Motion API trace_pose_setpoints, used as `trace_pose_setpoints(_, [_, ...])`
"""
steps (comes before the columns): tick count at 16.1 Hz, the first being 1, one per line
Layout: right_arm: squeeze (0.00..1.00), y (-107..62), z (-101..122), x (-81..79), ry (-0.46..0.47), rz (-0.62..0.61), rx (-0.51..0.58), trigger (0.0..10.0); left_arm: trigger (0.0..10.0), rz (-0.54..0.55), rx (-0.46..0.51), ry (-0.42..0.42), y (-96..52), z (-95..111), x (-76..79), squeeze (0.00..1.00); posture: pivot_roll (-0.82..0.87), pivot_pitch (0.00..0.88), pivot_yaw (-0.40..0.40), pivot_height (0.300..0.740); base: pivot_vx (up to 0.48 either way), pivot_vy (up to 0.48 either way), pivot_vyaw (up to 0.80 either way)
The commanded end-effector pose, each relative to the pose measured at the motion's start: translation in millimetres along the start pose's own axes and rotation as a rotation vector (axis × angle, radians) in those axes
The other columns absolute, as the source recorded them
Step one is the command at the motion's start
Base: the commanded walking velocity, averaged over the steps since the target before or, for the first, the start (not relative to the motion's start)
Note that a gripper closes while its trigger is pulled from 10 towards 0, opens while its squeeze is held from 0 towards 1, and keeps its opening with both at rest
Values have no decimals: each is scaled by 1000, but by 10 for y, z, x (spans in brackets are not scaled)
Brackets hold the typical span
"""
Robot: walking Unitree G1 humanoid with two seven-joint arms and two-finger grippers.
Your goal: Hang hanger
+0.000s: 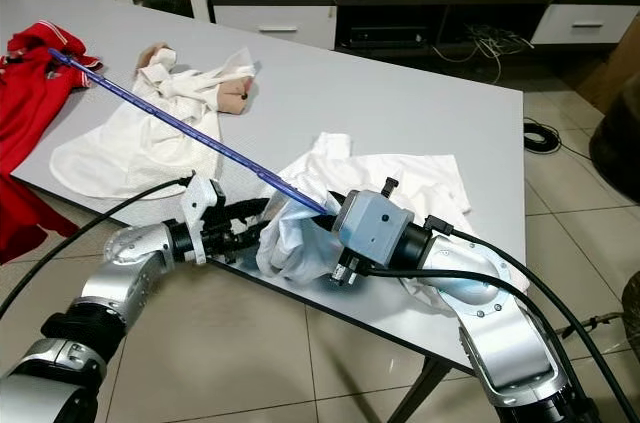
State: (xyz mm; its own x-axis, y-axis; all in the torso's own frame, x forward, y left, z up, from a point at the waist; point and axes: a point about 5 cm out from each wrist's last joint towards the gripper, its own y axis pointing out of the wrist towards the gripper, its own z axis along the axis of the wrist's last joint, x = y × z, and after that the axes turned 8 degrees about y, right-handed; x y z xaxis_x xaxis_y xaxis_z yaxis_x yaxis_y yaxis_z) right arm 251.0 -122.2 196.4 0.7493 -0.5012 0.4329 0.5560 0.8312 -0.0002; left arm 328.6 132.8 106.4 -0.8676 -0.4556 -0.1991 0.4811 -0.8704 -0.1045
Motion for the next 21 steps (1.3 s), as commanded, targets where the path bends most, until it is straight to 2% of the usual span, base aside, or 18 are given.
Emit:
trace_pose_setpoints(1, [0,-21,99,54,-22,-19,42,0,10000,34,-20,-7,-25,-39,-15,0,-27,34,22,740,0,0,0])
trace_pose_setpoints(2, [0,-26,121,61,-14,-25,59,0,10000,89,-29,8,-34,-31,-71,0,-26,33,21,740,0,0,0])
trace_pose_setpoints(4, [0,-24,148,77,-8,-31,76,0,9765,126,-12,16,-45,7,-126,0,-24,32,19,740,0,0,0])
trace_pose_setpoints(5, [0,-25,146,80,-9,-31,76,0,5137,130,-8,17,-45,14,-132,0,-22,30,18,740,0,0,0])
trace_pose_setpoints(6, [0,-23,146,87,-11,-31,77,0,0,155,-4,25,-53,31,-161,0,-21,30,17,740,0,0,0])
trace_pose_setpoints(8, [0,-21,166,97,-11,-32,89,0,0,179,4,24,-64,42,-193,0,-21,29,17,740,0,0,0])
trace_pose_setpoints(11, [0,-17,162,86,-7,-31,91,0,0,147,41,25,-49,63,-151,0,-20,30,18,740,0,0,0])
trace_pose_setpoints(18, [0,-29,161,98,-4,-47,94,0,0,124,100,19,-57,120,-163,0,-23,29,23,740,0,0,0])
trace_pose_setpoints(19, [0,-32,166,100,-5,-49,95,0,0,124,103,20,-66,125,-170,0,-22,28,22,740,0,0,0])
trace_pose_setpoints(21, [0,-67,167,103,-3,-54,97,0,0,145,96,31,-182,149,-277,0,-24,31,20,740,0,0,0])
